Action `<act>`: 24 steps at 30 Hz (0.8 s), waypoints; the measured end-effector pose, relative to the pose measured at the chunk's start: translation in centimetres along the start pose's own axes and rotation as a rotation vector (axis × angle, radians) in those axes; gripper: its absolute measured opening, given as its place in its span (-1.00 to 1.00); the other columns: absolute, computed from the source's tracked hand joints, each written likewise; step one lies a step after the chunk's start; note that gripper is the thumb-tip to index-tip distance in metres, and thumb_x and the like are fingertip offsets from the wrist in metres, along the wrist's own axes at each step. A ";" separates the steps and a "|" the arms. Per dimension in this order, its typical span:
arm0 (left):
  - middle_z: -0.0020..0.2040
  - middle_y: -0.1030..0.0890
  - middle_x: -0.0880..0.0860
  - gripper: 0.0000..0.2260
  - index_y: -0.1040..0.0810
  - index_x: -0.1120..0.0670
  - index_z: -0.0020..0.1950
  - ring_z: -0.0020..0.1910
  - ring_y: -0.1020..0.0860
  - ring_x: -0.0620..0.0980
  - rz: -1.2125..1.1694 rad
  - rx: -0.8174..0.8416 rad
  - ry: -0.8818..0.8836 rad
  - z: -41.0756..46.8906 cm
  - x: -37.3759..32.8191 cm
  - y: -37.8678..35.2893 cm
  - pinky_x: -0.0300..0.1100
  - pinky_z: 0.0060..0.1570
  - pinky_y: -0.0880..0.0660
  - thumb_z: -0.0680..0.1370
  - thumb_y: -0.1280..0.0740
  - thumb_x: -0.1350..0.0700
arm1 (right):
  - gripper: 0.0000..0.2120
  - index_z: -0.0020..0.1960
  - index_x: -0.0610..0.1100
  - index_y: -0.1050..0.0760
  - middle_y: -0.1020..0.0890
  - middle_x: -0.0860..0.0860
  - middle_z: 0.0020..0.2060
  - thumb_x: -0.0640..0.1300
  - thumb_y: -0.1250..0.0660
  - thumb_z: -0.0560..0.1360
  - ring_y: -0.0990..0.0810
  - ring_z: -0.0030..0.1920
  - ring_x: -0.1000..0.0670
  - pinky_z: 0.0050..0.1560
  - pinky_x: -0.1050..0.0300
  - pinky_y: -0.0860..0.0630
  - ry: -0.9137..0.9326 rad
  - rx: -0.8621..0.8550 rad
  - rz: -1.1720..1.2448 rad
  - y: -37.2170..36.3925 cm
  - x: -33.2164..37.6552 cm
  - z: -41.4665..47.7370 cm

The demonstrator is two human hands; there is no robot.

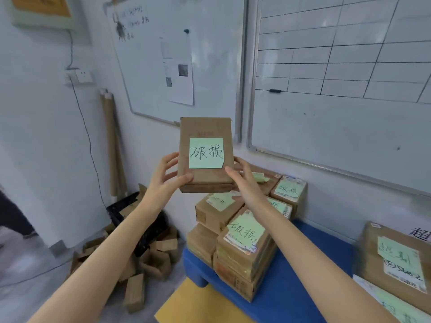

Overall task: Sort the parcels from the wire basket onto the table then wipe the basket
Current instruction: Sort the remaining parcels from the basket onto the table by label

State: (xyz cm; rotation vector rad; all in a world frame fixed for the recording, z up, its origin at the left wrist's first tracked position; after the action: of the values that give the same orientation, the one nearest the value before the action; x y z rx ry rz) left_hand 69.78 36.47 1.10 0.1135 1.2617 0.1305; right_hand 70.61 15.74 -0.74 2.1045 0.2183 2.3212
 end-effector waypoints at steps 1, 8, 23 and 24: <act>0.39 -0.44 -0.14 -0.30 -0.33 -0.26 0.40 0.27 -0.52 -0.08 0.012 0.042 0.005 0.8 0.5 -0.6 -0.21 0.10 -0.47 0.29 -0.47 -0.25 | -0.67 0.32 0.29 -0.18 -0.48 0.18 0.14 0.13 -0.21 0.62 -0.48 0.10 0.21 0.10 0.05 -0.50 -0.008 -0.017 0.010 0.4 -0.5 0.9; 0.40 -0.42 -0.12 -0.37 -0.25 -0.46 0.38 0.31 -0.47 -0.09 -0.005 0.185 0.101 5.2 4.5 -4.3 -0.02 0.18 -0.51 0.37 -0.44 -0.27 | -0.48 0.49 0.17 -0.16 -0.46 0.12 0.32 0.18 -0.25 0.59 -0.50 0.21 0.11 0.23 -0.07 -0.51 -0.082 -0.110 0.010 3.5 -3.9 4.1; 0.25 -0.57 -0.07 -0.49 -0.38 -0.36 0.31 0.16 -0.60 0.01 -0.120 0.367 0.257 14.1 11.3 -9.9 -0.07 0.06 -0.58 0.40 -0.43 -0.18 | -0.46 0.52 0.18 -0.19 -0.36 0.06 0.47 0.25 -0.18 0.59 -0.38 0.43 -0.05 0.41 -0.22 -0.34 -0.256 -0.222 -0.187 8.5 -8.2 9.1; 0.25 -0.56 -0.06 -0.50 -0.38 -0.35 0.32 0.16 -0.60 0.02 -0.120 0.370 0.268 14.6 11.8 -9.9 -0.06 0.06 -0.58 0.42 -0.44 -0.17 | -0.47 0.53 0.17 -0.18 -0.34 0.08 0.48 0.25 -0.16 0.61 -0.34 0.46 -0.03 0.44 -0.19 -0.30 -0.248 -0.232 -0.216 8.8 -8.2 9.2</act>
State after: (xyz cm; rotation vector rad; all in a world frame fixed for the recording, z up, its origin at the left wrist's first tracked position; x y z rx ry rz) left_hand 87.54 28.34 -7.15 0.3471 1.5467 -0.1997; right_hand 81.34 7.18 -7.07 2.1078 0.1555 1.8508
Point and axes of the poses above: each hand's wrist, its own z-axis towards the middle knuckle, its own y-axis out of the back of the hand, x = y × z, the point moved 10 cm from there along z, towards the middle knuckle
